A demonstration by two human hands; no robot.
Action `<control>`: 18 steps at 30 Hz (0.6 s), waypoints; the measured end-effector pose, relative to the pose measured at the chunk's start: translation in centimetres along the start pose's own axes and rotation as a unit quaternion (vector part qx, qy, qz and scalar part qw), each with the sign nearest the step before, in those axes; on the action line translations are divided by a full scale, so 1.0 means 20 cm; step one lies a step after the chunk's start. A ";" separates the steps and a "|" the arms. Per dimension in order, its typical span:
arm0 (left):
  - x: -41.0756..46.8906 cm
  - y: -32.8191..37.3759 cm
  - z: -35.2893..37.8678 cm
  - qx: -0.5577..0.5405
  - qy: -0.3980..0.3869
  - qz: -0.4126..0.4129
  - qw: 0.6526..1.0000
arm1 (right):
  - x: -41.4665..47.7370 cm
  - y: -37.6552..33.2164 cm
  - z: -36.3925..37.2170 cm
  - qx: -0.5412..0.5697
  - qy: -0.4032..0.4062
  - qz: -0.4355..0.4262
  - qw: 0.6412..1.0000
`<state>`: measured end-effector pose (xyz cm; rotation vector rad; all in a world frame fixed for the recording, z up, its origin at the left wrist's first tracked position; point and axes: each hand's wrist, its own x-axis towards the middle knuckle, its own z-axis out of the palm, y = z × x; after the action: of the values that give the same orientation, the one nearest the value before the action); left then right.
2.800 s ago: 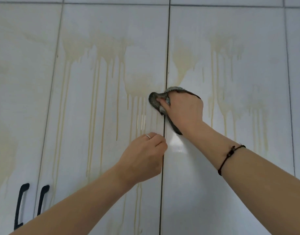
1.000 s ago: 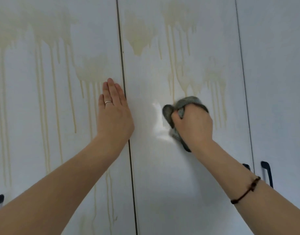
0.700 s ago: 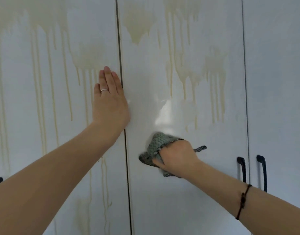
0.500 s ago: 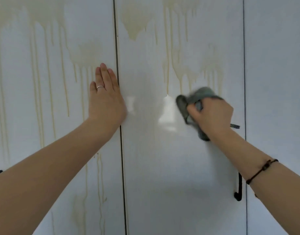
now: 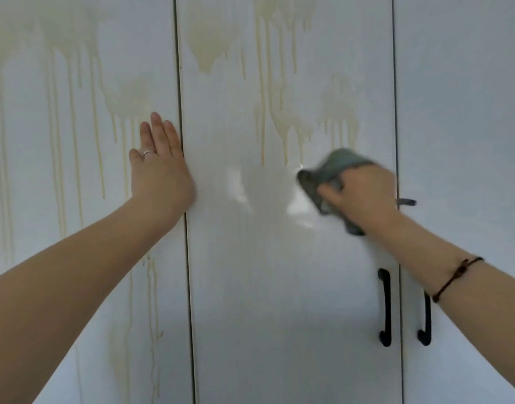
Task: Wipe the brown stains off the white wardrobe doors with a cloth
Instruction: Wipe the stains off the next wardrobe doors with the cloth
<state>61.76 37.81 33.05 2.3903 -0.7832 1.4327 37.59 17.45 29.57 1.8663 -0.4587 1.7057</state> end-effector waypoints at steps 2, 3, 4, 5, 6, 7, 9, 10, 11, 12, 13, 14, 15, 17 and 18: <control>0.00 -0.01 0.01 -0.004 0.004 0.002 1.000 | 0.06 0.15 -0.05 -0.019 0.018 0.129 0.991; 0.01 -0.01 0.02 -0.004 0.007 0.000 1.000 | 0.05 0.20 -0.06 -0.017 0.026 0.163 0.986; 0.01 -0.01 0.02 -0.003 0.007 -0.002 1.000 | 0.01 0.21 -0.05 -0.017 0.026 0.175 0.984; 0.01 0.00 0.02 -0.002 0.005 -0.004 1.000 | -0.05 0.19 -0.05 -0.010 0.018 0.163 0.986; 0.01 0.00 0.01 -0.001 0.002 -0.006 1.000 | -0.13 0.16 -0.03 -0.002 0.009 0.124 0.992; 0.01 0.01 0.01 0.004 0.001 -0.008 1.000 | -0.21 0.12 -0.02 0.003 -0.001 0.071 0.997; 0.01 0.01 0.00 0.012 -0.001 -0.011 1.000 | -0.36 0.06 0.01 0.022 -0.047 -0.053 0.997; 0.01 0.02 0.00 0.016 -0.001 -0.010 1.000 | -0.41 0.06 0.01 0.016 -0.058 -0.110 0.992; 0.01 0.02 -0.01 0.019 -0.002 -0.010 1.000 | -0.42 0.06 0.02 -0.005 -0.061 -0.148 0.987; 0.01 0.02 -0.01 0.022 -0.006 -0.012 1.000 | -0.40 0.07 0.01 -0.024 -0.059 -0.162 0.985; 0.01 0.02 -0.01 0.027 -0.007 -0.011 1.000 | -0.33 0.10 0.01 -0.037 -0.055 -0.156 0.985; 0.01 0.01 0.00 0.032 -0.007 -0.009 0.999 | -0.25 0.12 0.01 -0.043 -0.042 -0.135 0.989; 0.02 0.01 0.01 0.035 -0.004 -0.005 0.999 | -0.14 0.15 0.01 -0.044 -0.018 -0.100 0.994; 0.01 0.00 0.00 0.035 -0.006 -0.001 0.999 | 0.09 0.19 -0.01 -0.038 0.024 0.021 0.999; 0.01 0.00 0.00 0.036 -0.009 -0.002 0.999 | 0.18 0.19 -0.02 -0.031 0.034 0.083 0.995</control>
<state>61.77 37.68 33.19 2.4600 -0.7431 1.4623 35.38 15.11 33.73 1.7631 -0.6484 1.8341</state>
